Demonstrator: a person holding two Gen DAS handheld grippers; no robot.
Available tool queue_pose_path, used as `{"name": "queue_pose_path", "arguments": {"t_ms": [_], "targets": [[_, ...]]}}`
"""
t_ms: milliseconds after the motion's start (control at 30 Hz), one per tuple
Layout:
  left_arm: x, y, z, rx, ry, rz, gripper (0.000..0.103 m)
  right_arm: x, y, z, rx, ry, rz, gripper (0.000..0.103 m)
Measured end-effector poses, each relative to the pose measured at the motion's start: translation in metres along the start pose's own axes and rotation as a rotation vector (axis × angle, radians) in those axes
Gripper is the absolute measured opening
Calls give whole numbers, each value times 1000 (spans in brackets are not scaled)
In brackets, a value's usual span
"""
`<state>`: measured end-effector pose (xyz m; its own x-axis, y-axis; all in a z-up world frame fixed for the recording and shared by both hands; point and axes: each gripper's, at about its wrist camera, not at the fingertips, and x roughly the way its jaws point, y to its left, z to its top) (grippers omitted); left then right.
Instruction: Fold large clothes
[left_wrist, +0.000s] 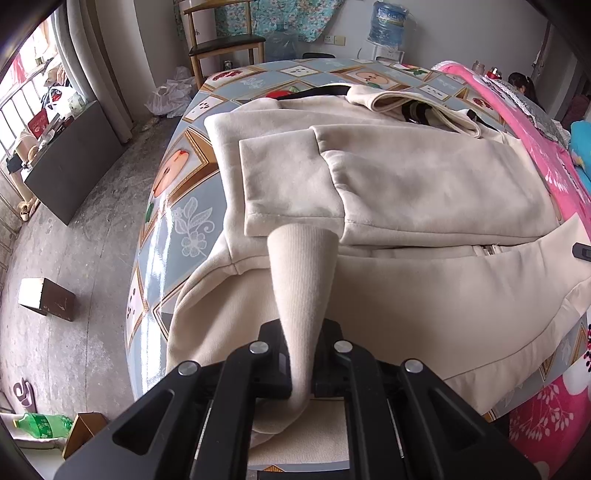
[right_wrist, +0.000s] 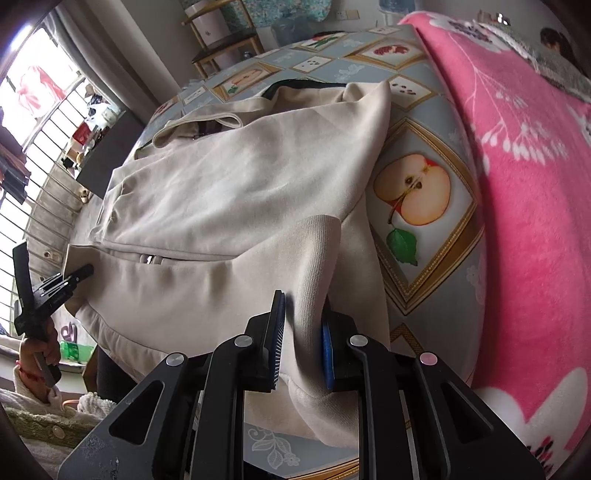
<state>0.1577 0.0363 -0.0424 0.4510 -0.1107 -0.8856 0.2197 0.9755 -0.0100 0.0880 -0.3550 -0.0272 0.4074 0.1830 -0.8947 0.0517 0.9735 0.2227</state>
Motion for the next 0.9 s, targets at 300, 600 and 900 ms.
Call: {"name": "queue_pose_path", "arguments": {"t_ms": [300,600,900], "targets": [[0,-1,0,11,-2,7,6,19,0,8,42,12,-47,20],[0,-2,0,12,-2,9,6,14,7,6,21,-1,-96,20],[0,-2,0,14,-2,11,6,2,25,-1,-22,-47,-105,20]]}}
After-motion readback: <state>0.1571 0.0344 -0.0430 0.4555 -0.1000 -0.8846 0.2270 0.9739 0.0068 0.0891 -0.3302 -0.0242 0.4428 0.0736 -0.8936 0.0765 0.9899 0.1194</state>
